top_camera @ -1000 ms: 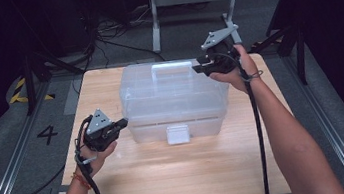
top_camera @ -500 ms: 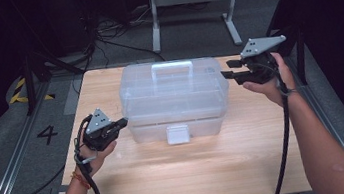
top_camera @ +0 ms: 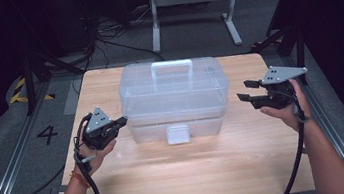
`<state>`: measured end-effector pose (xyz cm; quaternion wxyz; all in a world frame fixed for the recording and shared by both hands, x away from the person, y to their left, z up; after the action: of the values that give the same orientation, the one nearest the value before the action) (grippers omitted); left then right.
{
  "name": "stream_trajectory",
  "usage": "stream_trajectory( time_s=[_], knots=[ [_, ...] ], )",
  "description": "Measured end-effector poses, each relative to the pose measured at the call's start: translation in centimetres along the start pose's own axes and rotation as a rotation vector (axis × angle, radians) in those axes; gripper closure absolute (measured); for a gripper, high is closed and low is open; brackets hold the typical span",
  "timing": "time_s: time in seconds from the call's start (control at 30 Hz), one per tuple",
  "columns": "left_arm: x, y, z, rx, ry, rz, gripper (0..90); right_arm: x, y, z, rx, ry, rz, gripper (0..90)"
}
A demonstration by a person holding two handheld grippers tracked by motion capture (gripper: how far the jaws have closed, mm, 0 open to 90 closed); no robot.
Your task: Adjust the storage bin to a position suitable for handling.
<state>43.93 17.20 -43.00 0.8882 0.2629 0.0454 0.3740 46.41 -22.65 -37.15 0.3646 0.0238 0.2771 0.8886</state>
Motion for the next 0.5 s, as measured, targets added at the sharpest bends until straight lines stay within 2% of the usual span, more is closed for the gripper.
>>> stream_trajectory(
  time_s=[0.2,0.3,0.5],
  knots=[
    [0.1,0.2,0.4,-0.005,-0.005,0.004,90.0,0.9,-0.7,-1.2,-0.018,0.001,0.019,47.6],
    [0.2,0.4,0.7,-0.006,-0.012,0.007,90.0,1.8,-1.5,-1.7,-0.023,0.011,0.033,46.0],
    [0.3,0.6,1.1,-0.009,-0.019,0.012,90.0,2.4,-2.9,-2.0,-0.006,0.024,0.034,45.1]
  ],
)
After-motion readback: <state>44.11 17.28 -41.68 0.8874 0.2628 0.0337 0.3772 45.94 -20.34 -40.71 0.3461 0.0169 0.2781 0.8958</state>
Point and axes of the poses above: each handheld gripper's, and its own axes: y roughly backward along the jaws, z roughly out of its top, x roughly to its left, the point moved 9 cm from there along -y, roughly forward along the jaws, and after that the axes turned 2 degrees about -y, right-handed, at the moved point
